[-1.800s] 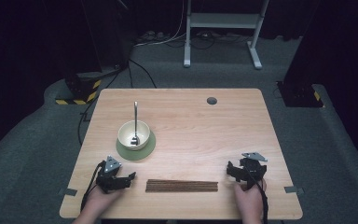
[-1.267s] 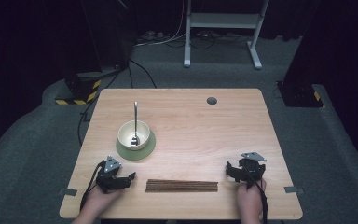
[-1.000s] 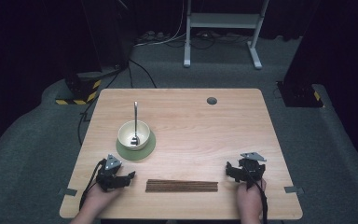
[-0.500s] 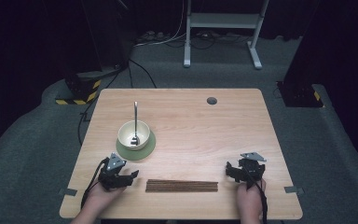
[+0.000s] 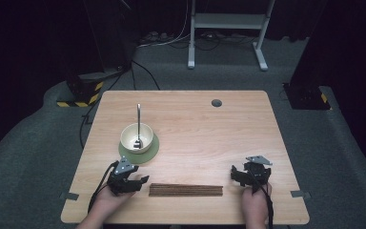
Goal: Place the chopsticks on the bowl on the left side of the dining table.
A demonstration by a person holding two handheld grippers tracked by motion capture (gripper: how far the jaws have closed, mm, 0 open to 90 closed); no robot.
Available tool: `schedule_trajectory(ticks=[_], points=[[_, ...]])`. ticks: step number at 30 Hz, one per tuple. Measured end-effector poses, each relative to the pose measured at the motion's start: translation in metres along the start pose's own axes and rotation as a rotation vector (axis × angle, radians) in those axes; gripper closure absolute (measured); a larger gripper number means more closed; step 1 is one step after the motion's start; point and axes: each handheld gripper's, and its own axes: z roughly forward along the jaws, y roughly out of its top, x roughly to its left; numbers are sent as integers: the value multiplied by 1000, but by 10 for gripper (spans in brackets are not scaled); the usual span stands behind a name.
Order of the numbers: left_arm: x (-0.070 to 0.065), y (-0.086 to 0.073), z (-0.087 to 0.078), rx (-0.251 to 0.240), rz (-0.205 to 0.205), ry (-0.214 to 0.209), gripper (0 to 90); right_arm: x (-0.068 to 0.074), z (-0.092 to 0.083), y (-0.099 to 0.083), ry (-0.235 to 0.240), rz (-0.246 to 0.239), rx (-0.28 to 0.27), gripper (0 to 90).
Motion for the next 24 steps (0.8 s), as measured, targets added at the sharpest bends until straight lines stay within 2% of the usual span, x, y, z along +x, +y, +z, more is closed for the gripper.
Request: schedule_trajectory(ticks=[1,2,4,9,11,12,14,17,20,24], points=[[-3,1,2,5,9,-15,382,1,2,-1,-10,4,-22,94],[-3,1,2,5,9,-15,384,1,2,-1,-10,4,-22,94],[-7,2,4,0,8,-31,390,1,0,0,-2,6,-2,95],[-16,4,6,-5,26,-54,393,1,0,0,4,5,1,95],[-18,5,7,-10,28,-62,398,0,0,0,2,-3,-2,95],[-19,6,7,-11,23,-66,401,1,1,-1,-6,-1,-20,95],[-20,7,8,-4,38,-71,408,1,2,-1,-9,-12,-30,95],[-22,8,10,-5,52,-87,417,1,2,-1,-6,1,-25,95],[-24,8,11,-4,42,-98,429,2,2,-1,-6,0,-25,95],[-25,8,15,11,51,-114,441,2,2,-1,-3,-1,-23,95]])
